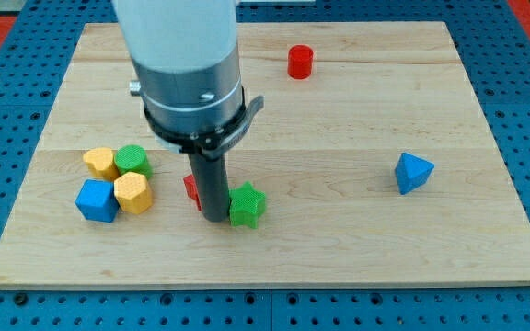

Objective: Slide the green star closer to the blue triangle

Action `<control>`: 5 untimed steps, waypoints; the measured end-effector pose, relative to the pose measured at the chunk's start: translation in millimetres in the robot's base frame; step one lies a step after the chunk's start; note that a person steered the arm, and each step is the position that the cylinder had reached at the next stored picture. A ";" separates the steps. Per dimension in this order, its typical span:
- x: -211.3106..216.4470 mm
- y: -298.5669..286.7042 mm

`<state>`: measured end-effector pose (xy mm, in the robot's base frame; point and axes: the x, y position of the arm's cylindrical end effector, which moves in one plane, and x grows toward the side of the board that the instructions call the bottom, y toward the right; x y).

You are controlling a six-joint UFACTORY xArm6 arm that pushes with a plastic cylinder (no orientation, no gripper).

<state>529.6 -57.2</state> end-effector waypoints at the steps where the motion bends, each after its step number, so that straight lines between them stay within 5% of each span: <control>1: -5.3 -1.6; 5: -8.4 105.4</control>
